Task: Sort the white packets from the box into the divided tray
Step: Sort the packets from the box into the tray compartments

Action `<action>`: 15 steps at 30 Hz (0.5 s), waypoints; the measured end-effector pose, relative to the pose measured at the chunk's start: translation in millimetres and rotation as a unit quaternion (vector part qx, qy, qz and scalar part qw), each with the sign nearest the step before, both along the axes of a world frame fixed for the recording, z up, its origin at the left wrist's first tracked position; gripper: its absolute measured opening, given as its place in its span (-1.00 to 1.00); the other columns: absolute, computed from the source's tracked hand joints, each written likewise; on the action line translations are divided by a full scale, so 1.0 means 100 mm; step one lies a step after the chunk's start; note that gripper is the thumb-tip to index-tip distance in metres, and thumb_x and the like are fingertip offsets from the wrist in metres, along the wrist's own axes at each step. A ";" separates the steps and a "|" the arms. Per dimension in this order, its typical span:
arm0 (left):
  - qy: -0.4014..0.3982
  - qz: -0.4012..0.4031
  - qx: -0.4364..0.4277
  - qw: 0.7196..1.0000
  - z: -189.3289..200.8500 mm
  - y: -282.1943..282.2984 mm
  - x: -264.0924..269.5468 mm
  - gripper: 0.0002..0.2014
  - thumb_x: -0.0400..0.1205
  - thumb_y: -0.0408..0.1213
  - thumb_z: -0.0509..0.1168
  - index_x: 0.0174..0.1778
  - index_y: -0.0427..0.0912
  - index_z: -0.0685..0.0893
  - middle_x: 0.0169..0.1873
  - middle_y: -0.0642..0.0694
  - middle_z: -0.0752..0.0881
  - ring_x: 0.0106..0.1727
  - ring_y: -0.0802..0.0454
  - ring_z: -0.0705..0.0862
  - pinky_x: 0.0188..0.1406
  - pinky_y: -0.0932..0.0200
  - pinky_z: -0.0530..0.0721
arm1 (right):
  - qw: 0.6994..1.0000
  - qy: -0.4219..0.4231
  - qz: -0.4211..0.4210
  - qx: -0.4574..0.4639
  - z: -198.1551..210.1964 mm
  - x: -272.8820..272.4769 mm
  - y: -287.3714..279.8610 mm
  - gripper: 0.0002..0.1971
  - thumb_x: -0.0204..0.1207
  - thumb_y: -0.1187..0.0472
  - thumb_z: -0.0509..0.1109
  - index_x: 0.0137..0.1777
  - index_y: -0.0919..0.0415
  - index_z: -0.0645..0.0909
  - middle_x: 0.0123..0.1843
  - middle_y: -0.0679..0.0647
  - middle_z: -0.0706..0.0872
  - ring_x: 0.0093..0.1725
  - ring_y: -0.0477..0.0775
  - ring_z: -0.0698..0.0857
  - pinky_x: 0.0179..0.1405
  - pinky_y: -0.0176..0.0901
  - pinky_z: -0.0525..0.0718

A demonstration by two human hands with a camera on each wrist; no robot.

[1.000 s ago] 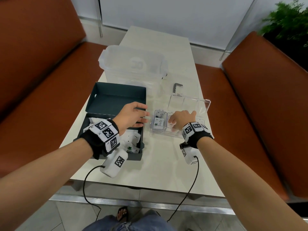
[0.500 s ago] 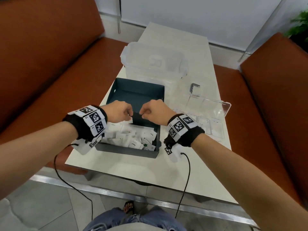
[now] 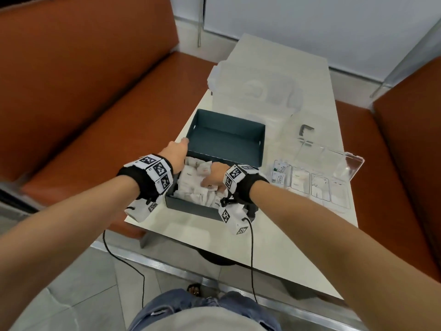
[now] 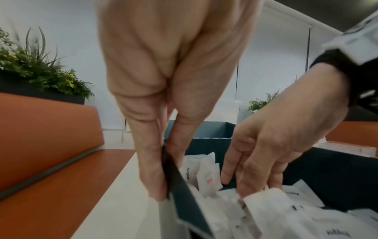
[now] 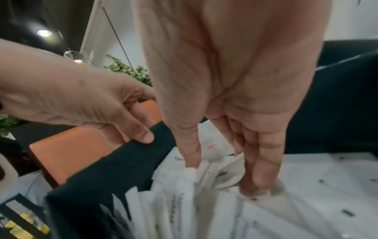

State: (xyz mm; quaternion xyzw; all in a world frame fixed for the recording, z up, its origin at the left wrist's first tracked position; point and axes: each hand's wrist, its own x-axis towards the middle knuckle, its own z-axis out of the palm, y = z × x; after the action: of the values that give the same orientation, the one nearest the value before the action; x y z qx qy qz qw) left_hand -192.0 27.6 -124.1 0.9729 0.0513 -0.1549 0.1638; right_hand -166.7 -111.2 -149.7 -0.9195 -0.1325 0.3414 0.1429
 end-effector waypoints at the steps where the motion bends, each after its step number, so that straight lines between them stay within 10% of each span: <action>1: 0.000 0.013 -0.014 1.000 0.00 0.01 0.00 -0.44 0.63 -0.57 0.21 0.54 -0.31 0.22 0.23 -0.44 0.54 0.12 -0.39 0.66 0.08 -0.19 0.71 | 1.000 0.005 -0.006 0.010 -0.01 0.00 0.05 -0.83 0.50 0.25 0.41 -0.22 0.19 0.45 -0.28 0.07 0.51 -0.20 0.15 0.61 -0.35 -0.17 0.58; 9: 0.046 0.115 -0.158 0.980 -0.02 0.15 0.00 -0.73 0.56 -0.43 0.46 0.10 -0.52 0.67 -0.01 -0.43 0.75 -0.08 -0.33 0.79 -0.02 -0.18 0.79 | 0.976 0.087 -0.149 0.135 -0.10 0.03 0.24 -0.70 0.48 0.24 0.51 -0.31 -0.02 0.44 -0.23 0.00 0.60 -0.28 -0.06 0.61 -0.58 -0.28 0.57; 15: 0.067 0.147 -0.250 0.955 -0.06 0.26 0.00 -0.69 0.54 -0.42 0.47 0.16 -0.50 0.67 -0.06 -0.38 0.77 -0.11 -0.27 0.80 -0.03 -0.16 0.80 | 0.941 0.116 -0.256 0.190 -0.15 0.07 0.29 -0.78 0.40 0.34 0.55 -0.17 0.31 0.52 -0.28 0.18 0.58 -0.25 0.18 0.66 -0.14 -0.06 0.69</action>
State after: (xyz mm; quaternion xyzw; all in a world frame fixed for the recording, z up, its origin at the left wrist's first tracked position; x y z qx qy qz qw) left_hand -191.9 53.5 -130.0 0.8698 0.1640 -0.2017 0.4193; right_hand -160.0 -82.3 -164.4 -0.8321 0.0631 0.3662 0.4117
